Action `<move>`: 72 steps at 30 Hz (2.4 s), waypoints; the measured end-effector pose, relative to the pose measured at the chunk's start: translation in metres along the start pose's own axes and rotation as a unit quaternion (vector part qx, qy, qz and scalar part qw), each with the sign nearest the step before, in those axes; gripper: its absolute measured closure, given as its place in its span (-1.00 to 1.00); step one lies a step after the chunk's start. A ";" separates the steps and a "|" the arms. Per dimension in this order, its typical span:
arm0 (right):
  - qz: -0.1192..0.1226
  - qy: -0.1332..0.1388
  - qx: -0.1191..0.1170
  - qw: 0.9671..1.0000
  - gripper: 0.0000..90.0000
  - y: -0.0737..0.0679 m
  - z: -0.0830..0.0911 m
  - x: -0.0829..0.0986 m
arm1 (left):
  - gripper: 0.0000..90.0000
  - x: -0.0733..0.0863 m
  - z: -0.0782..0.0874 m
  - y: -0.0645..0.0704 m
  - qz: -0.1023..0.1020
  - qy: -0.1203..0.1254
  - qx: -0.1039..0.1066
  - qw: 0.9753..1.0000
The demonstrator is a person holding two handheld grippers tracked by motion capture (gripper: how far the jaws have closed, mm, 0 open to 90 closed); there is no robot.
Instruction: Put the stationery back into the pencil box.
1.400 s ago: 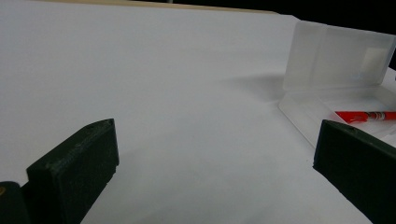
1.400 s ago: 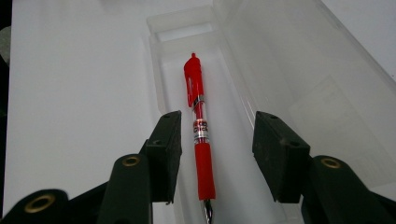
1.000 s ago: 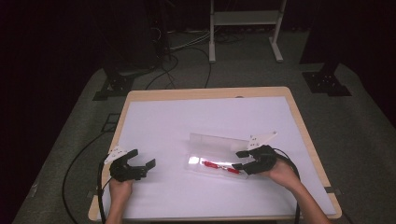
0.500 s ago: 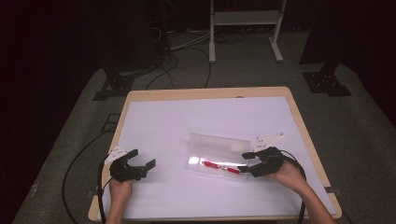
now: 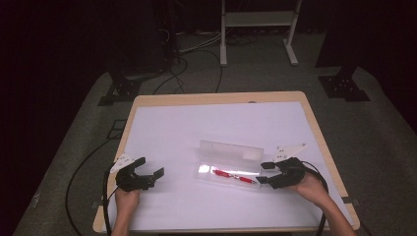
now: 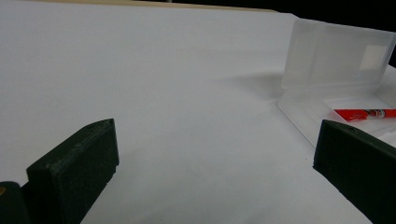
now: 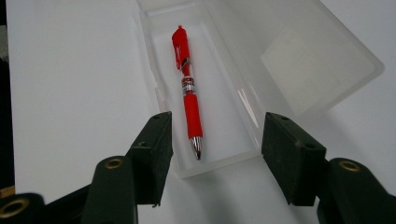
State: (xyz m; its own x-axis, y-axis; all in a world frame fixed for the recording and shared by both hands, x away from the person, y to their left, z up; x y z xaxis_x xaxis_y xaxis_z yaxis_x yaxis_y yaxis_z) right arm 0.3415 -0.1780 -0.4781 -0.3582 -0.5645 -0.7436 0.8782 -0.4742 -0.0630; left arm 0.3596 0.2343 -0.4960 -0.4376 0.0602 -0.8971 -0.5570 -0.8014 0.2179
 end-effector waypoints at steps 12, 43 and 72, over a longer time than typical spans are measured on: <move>-0.016 0.008 0.008 1.000 -0.07 0.003 0.008 0.012 | -1.00 0.000 0.000 0.000 0.000 0.000 0.000 1.000; -0.045 0.005 0.032 0.998 -0.08 0.011 0.028 0.042 | -1.00 0.000 0.000 0.000 0.001 0.000 0.000 1.000; -0.099 0.041 0.046 0.993 -0.17 0.007 0.036 0.071 | -1.00 0.000 0.000 -0.001 0.005 0.001 -0.001 1.000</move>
Point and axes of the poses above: each handheld gripper's, and its own axes: z roughly backward along the jaws, x roughly out of its underside, y roughly to its right, the point moved 7 cm from there along -z, roughly forward along the jaws, and after that the axes turned 1 degree about y, right-handed, at the moved point
